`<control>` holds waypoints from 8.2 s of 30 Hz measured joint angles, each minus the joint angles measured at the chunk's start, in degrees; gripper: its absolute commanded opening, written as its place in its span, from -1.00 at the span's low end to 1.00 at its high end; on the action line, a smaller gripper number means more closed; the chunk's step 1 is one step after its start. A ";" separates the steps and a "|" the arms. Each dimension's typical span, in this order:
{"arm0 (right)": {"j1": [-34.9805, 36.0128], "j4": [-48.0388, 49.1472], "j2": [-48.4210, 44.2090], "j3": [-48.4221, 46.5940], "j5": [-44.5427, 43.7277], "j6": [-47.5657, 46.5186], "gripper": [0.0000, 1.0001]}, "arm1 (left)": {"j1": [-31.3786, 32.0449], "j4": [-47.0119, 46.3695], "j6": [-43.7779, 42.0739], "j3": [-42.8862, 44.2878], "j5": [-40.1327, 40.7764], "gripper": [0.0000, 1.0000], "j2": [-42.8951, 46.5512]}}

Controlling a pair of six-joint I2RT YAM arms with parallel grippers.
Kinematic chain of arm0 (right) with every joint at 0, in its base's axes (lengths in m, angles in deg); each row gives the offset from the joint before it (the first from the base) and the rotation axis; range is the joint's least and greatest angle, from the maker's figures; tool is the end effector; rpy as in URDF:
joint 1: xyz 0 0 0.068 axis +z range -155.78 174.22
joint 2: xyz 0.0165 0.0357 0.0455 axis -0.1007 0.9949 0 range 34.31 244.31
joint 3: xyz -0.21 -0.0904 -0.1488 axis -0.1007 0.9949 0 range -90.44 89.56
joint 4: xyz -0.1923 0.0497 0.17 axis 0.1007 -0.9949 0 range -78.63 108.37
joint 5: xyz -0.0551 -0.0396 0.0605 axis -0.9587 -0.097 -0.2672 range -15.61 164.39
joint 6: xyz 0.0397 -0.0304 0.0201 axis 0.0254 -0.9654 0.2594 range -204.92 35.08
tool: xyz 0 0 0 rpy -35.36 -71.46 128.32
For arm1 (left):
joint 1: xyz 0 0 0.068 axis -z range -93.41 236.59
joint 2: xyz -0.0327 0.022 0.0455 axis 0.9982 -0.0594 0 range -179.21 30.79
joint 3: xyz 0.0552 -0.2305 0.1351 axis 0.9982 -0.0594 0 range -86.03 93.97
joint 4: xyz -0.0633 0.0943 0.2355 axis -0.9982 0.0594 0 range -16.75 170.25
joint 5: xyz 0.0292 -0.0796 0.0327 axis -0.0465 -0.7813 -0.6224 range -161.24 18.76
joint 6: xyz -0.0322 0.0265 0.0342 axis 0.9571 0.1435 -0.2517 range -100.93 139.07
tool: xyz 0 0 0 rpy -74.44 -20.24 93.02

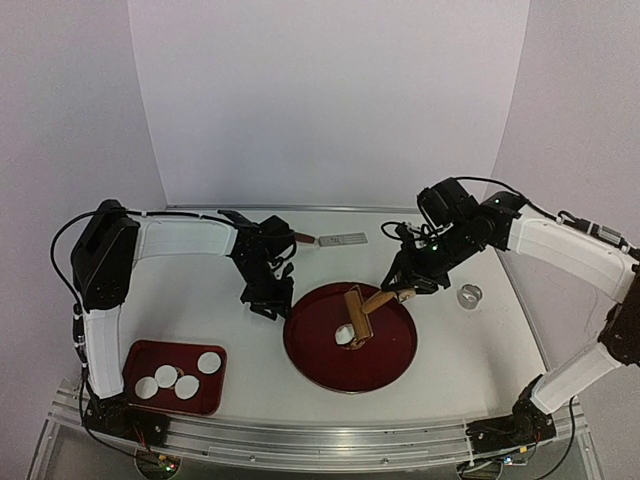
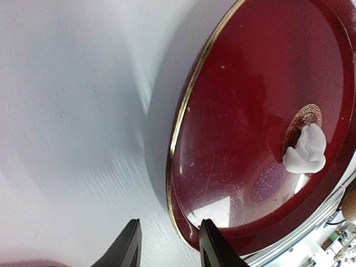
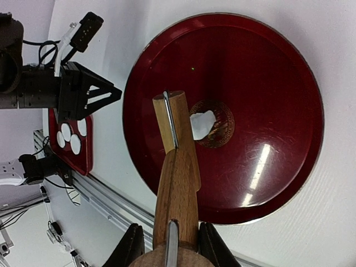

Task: Roll out the dumpling wrappers from the dough

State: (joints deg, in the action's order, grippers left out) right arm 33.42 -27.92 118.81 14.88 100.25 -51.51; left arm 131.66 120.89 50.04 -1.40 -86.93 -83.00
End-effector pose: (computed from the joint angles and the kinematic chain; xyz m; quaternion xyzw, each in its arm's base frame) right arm 0.2268 0.2051 0.3056 -0.1122 0.9278 0.3407 0.1022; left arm 0.2717 -0.2860 0.1827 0.1364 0.9747 -0.1769 0.0062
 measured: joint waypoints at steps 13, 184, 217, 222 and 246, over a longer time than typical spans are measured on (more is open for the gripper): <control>1.99 4.40 5.33 0.77 0.24 4.61 -1.00 | 0.01 -10.15 5.55 -5.91 -5.96 -0.24 2.87; 5.86 -22.21 17.37 -21.75 -10.32 -2.37 -1.00 | 3.72 -2.76 1.73 6.15 7.35 -1.00 -9.22; 8.11 -23.99 23.59 -28.30 -14.35 -3.46 -1.00 | 4.97 -2.78 1.42 6.52 6.78 -1.00 -9.66; 8.11 -24.03 23.62 -27.92 -14.78 -3.44 -1.00 | 4.97 -2.78 1.44 6.52 6.78 -1.00 -9.66; 8.46 -26.23 23.97 -26.66 -18.43 0.03 -1.00 | 4.97 -2.78 1.50 6.52 6.81 -1.00 -9.68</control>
State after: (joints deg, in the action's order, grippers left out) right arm 41.88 -54.15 142.78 -11.78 81.82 -51.48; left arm 136.64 118.11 51.53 5.13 -80.13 -92.67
